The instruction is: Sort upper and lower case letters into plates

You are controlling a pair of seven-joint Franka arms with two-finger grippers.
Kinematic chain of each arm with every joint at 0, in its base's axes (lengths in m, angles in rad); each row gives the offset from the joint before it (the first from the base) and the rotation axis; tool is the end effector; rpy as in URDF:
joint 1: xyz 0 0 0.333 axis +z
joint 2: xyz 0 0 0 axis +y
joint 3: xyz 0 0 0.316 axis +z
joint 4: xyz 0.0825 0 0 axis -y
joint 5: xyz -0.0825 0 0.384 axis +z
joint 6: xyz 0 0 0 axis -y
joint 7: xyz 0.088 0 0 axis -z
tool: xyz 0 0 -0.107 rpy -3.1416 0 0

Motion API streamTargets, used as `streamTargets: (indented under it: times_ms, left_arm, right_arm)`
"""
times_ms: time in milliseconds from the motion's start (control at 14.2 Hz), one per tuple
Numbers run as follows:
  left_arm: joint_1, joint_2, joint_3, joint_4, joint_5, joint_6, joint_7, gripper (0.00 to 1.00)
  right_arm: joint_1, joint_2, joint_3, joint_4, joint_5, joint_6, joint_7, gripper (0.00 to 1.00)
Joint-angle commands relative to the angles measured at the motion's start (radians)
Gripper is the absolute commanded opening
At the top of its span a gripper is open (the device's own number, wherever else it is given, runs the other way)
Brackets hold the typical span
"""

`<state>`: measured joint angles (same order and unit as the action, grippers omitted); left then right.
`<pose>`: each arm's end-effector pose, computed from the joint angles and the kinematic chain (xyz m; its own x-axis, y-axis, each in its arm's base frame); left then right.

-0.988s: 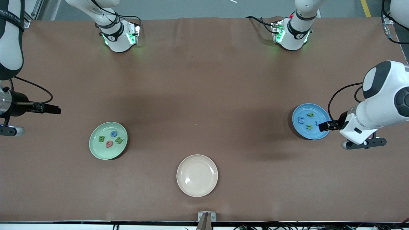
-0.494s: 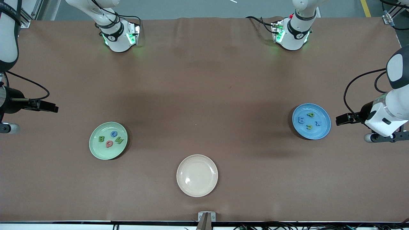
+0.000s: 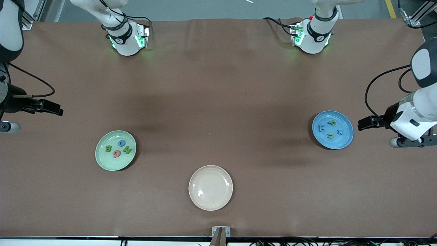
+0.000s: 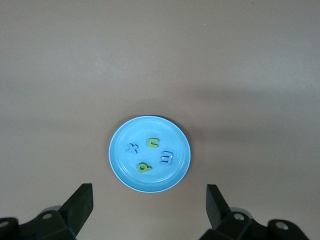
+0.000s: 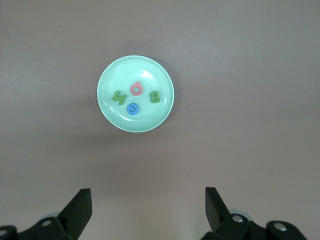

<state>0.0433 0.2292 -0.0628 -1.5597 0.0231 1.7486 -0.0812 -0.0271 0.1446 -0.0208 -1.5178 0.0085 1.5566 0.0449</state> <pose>0.6284 -0.0066 0.5092 0.9975 0.0587 -0.0390 0.0583 -0.9982 -0.0115 0.5927 -0.0267 0.5652 0.9901 -0.0924 -0.1057 -0.0930 -0.9957 -0.0007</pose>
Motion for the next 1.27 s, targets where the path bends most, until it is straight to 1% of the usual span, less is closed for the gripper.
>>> streamTargets:
  times_ms: [0,141,212,423,564,705,776,988,1199]
  left_arm:
    - [-0.034,-0.054,0.046,-0.037,-0.02,-0.009,0.021,0.99]
    - [-0.036,-0.071,0.049,-0.037,-0.061,-0.009,0.021,0.99]
    - [-0.04,-0.085,0.066,-0.039,-0.077,-0.011,0.023,0.99]
    - [-0.045,-0.12,0.067,-0.074,-0.078,-0.012,0.023,0.99]
    - [-0.057,-0.145,0.072,-0.092,-0.078,-0.012,0.023,0.99]
    - [-0.104,-0.159,0.116,-0.097,-0.08,-0.012,0.021,0.99]
    - [-0.108,-0.16,0.124,-0.094,-0.089,-0.009,0.021,0.99]
    - [-0.102,-0.189,0.124,-0.112,-0.101,-0.008,0.023,0.99]
    - [-0.086,-0.191,0.12,-0.115,-0.101,-0.007,0.023,0.99]
  right_arm:
    - [-0.001,-0.111,0.004,-0.119,0.005,0.034,-0.011,1.0]
    - [0.006,-0.149,0.004,-0.148,0.004,0.04,-0.011,1.0]
    - [0.019,-0.158,0.001,-0.156,0.004,0.039,-0.011,1.0]
    - [0.045,-0.177,-0.007,-0.17,0.002,0.04,-0.011,1.0]
    - [0.052,-0.191,-0.024,-0.18,0.002,0.04,-0.011,1.0]
    - [0.047,-0.203,-0.025,-0.188,0.002,0.04,-0.011,1.0]
    - [0.044,-0.209,-0.025,-0.196,0.002,0.04,-0.011,1.0]
    - [0.023,-0.232,-0.024,-0.202,0.004,0.04,-0.011,1.0]
    - [0.018,-0.264,-0.022,-0.225,0.004,0.04,-0.013,1.0]
